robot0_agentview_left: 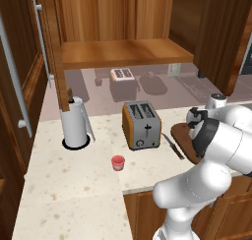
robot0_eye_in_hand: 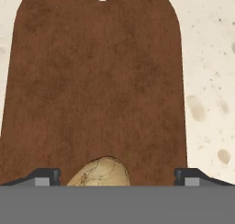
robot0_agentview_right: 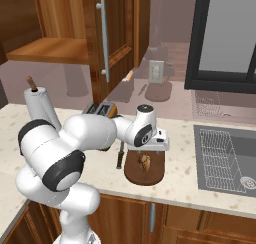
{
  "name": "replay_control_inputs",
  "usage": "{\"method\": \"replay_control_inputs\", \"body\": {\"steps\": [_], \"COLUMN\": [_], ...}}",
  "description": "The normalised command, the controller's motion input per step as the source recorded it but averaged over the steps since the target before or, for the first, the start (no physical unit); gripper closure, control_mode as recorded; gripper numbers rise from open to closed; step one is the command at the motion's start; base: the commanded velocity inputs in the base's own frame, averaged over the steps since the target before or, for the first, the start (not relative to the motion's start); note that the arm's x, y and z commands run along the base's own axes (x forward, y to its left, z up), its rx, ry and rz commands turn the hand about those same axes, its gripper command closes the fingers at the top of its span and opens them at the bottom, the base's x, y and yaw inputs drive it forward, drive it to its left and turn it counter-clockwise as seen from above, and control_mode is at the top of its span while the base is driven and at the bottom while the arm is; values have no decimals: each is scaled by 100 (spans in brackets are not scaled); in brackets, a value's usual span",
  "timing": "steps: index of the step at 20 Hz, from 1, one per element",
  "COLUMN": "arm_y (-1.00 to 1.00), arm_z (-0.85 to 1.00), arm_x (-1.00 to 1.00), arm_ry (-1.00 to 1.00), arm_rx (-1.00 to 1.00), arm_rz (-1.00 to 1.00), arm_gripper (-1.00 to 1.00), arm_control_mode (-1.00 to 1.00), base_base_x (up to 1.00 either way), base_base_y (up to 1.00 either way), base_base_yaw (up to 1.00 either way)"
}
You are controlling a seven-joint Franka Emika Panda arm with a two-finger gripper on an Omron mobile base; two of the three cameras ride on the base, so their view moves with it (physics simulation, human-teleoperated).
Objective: Pick the bread, place it on the cutting board, pick the jam, place it on the counter, and close the cabinet.
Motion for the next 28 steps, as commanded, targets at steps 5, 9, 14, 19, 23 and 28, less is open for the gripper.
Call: {"method": "replay_control_inputs", "body": {"steps": [5, 9, 14, 19, 23, 28], "arm_y": [0, 0, -3, -7, -10, -11], "arm_z": [3, 4, 3, 5, 9, 10], "arm_x": [-3, -10, -10, -8, -2, 0], "arm_ry": [-10, -17, -20, -19, -15, -11], "arm_rx": [0, 0, 0, 0, 0, 0], "arm_rz": [0, 0, 0, 0, 0, 0], "arm_gripper": [-100, -100, -100, -100, -100, -100], "arm_control_mode": [-100, -100, -100, -100, -100, -100], "base_base_x": [0, 0, 0, 0, 0, 0], "base_base_y": [0, 0, 0, 0, 0, 0], "base_base_yaw": [0, 0, 0, 0, 0, 0]}}
